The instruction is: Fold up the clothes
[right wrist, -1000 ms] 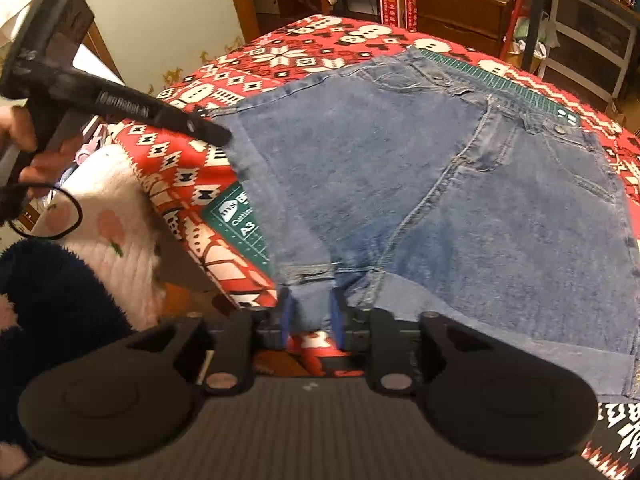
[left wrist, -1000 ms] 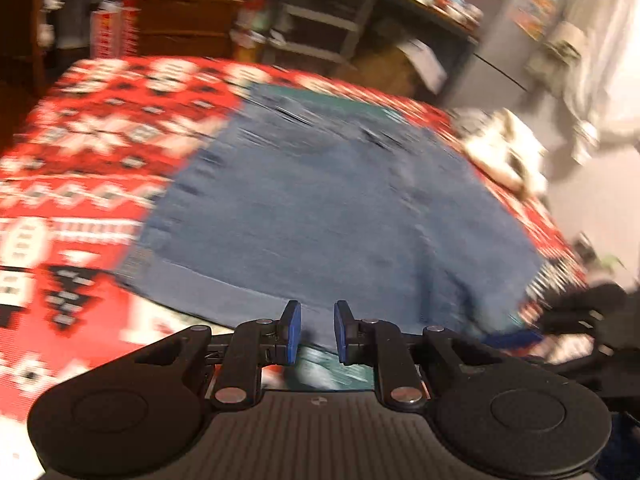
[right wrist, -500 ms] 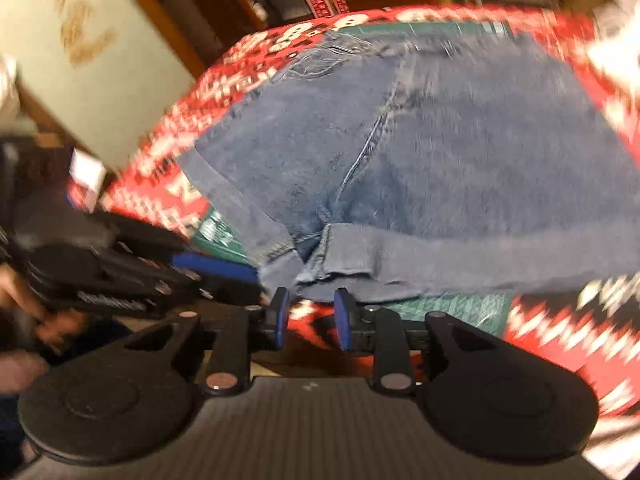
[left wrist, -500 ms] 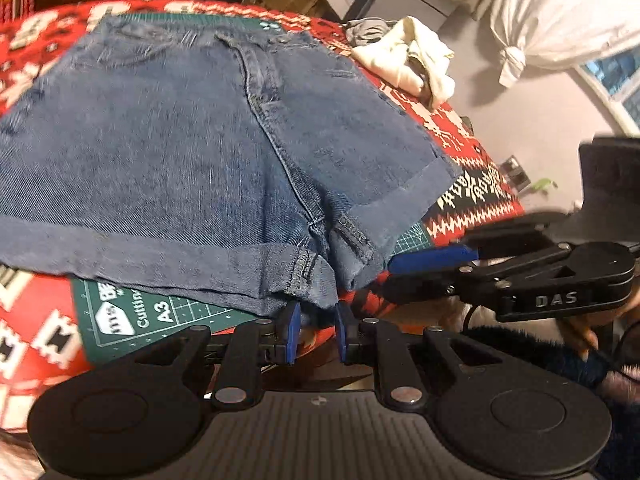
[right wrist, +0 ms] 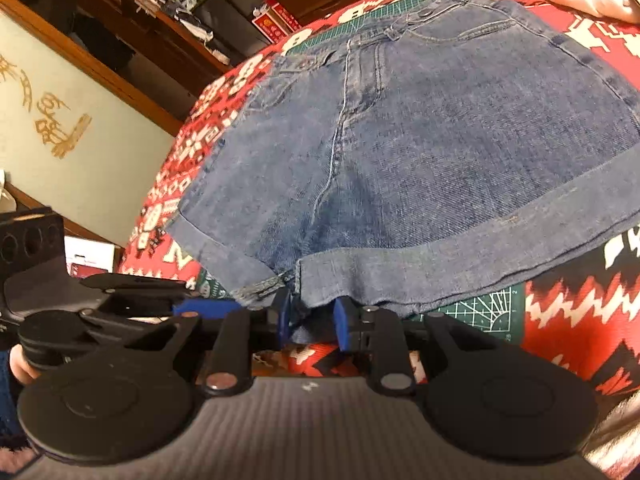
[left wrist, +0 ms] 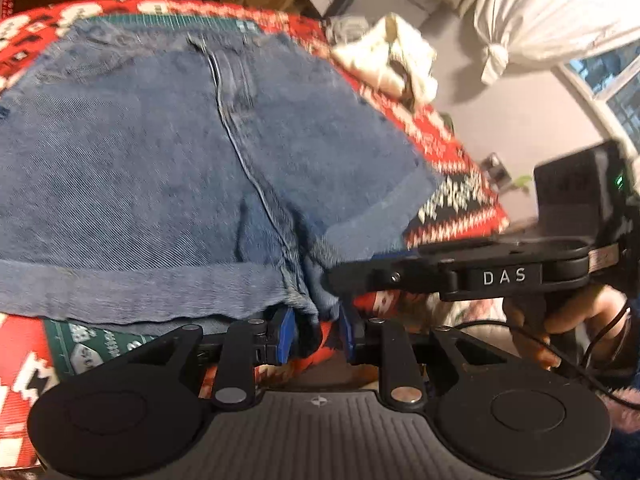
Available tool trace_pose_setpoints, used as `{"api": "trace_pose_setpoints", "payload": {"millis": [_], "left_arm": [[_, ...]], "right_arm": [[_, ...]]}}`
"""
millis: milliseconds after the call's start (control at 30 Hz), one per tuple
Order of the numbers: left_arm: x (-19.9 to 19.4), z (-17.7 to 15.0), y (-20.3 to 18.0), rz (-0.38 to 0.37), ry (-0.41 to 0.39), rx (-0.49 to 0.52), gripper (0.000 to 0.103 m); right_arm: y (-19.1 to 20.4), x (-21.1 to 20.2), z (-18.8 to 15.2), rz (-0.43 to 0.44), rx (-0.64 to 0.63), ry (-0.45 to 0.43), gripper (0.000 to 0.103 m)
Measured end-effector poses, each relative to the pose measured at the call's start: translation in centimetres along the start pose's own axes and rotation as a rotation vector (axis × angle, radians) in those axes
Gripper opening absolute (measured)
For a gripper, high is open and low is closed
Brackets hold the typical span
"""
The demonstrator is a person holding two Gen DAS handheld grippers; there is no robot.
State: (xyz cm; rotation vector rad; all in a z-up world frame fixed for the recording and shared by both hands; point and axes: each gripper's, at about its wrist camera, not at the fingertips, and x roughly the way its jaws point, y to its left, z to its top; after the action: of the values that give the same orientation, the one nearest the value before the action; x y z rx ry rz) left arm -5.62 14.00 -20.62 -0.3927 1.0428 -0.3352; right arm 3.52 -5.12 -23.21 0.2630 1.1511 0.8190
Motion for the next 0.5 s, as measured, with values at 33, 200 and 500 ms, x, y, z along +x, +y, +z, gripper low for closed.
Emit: {"api": "trace_pose_setpoints", "payload": {"millis": [33,200,500], "left_arm": [[0.5,-0.1,0.0,0.007,0.016,-0.001,0.022],[0.6,-0.4,-0.1,0.018,-0.013,0.017,0.004],[-0.8,-0.8,-2.4,0.082,-0.035,0.185,0.002]], "right_arm": [[0.2,0.2,-0.1,-0.011,-0.014,0.004,0.027],[1.3,0.2,-0.4,-0.038,-0.11,0.004,0.007],[3.6,0.3,-0.6,-0.077,-0.27,0.083,0.013]]}}
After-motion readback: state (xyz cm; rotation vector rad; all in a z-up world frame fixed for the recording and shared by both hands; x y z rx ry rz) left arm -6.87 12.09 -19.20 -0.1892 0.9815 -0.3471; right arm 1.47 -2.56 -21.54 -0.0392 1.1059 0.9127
